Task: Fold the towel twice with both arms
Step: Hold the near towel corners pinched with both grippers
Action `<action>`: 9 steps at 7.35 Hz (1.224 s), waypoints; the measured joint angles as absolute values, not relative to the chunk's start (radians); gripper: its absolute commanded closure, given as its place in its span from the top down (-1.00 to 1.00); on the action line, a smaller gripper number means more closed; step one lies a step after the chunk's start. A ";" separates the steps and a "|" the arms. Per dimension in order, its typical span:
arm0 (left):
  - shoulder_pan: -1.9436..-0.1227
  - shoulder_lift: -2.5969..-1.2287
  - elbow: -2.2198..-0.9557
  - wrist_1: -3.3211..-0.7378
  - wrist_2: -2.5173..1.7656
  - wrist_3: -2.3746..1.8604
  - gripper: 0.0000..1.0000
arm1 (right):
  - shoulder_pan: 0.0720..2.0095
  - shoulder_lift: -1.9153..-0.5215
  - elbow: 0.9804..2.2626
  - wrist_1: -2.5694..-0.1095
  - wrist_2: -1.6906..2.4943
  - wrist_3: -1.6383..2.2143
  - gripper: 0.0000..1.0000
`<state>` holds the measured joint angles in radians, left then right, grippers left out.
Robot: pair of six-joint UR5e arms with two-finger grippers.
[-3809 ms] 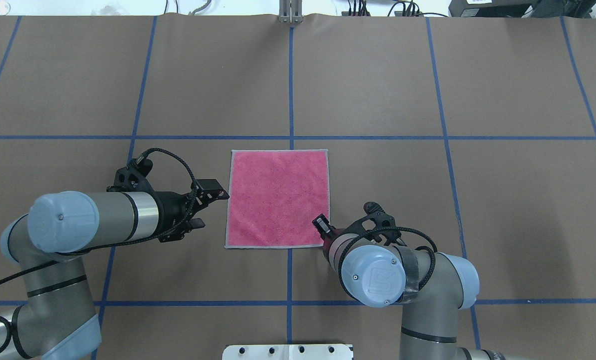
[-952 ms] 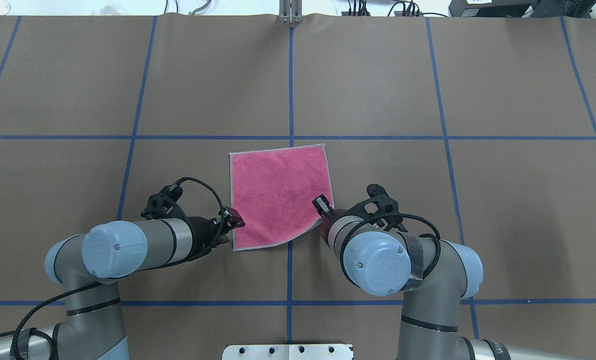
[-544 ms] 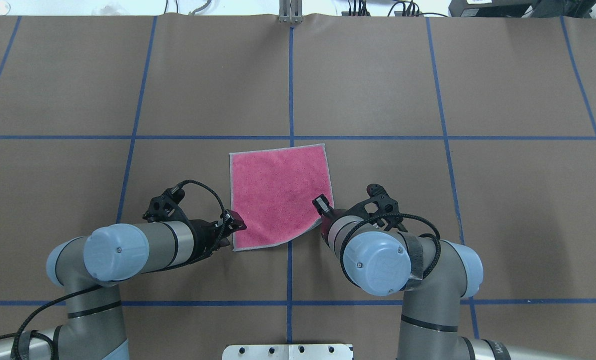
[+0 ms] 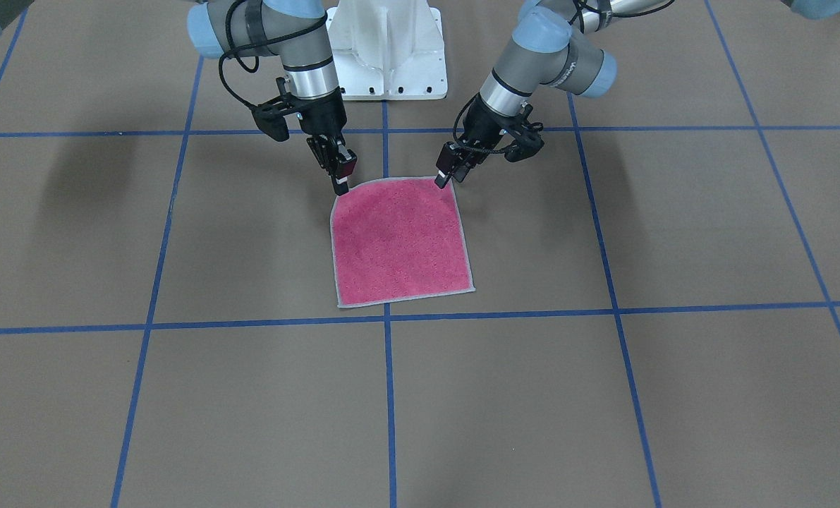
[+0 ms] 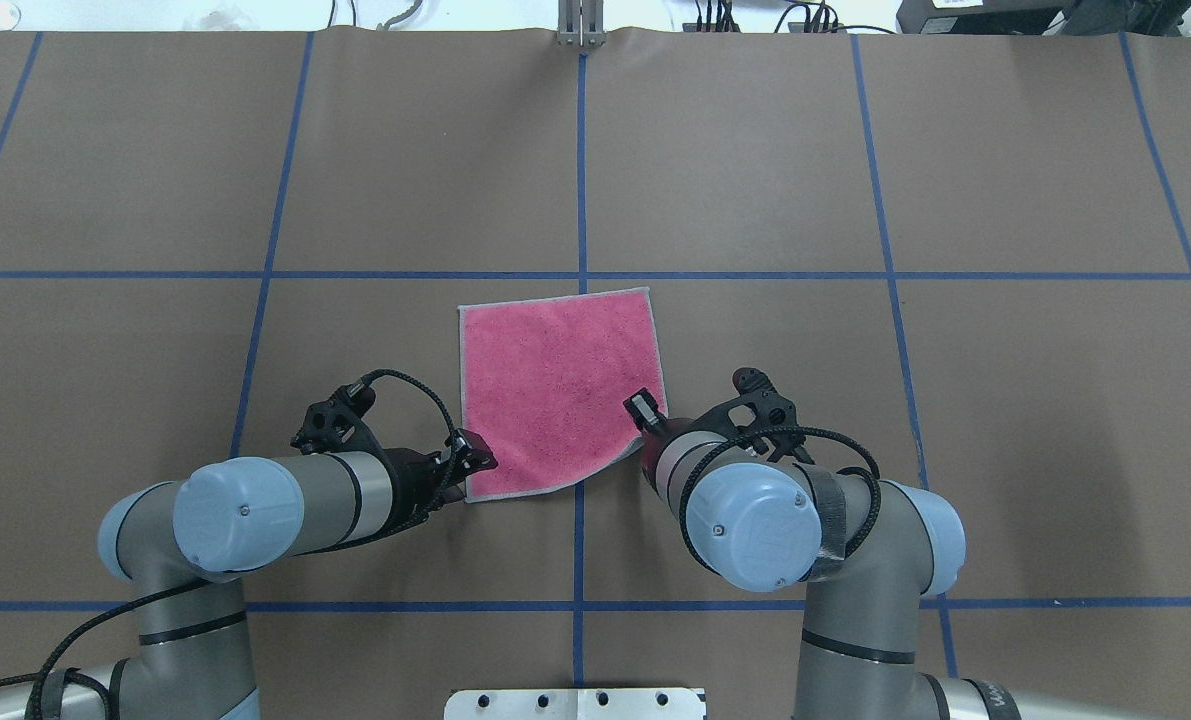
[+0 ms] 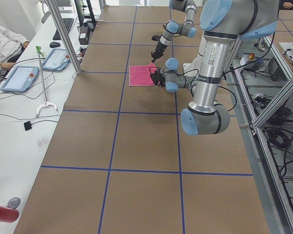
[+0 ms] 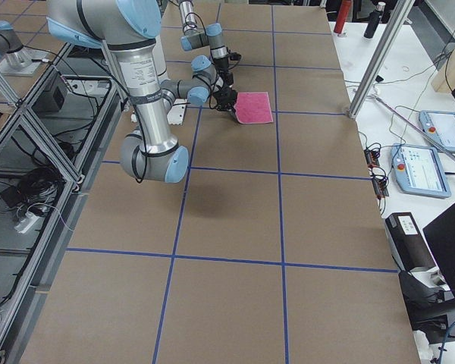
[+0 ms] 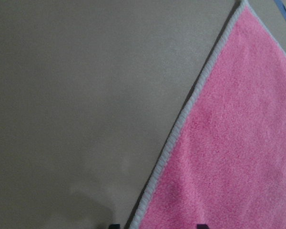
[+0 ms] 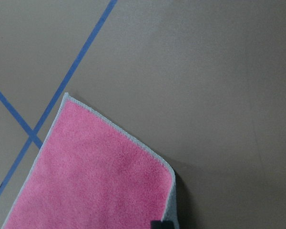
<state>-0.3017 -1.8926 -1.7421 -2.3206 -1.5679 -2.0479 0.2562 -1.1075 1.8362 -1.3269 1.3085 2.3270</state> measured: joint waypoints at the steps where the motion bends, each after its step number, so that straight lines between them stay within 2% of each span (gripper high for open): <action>1: -0.301 -1.897 -1.740 -2.320 -1.567 -2.048 0.24 | 0.256 -1.108 1.836 -1.327 1.309 2.327 -1.00; 9: -0.306 -1.921 -1.725 -2.319 -1.573 -2.043 0.24 | 0.256 -1.108 1.838 -1.327 1.308 2.327 -1.00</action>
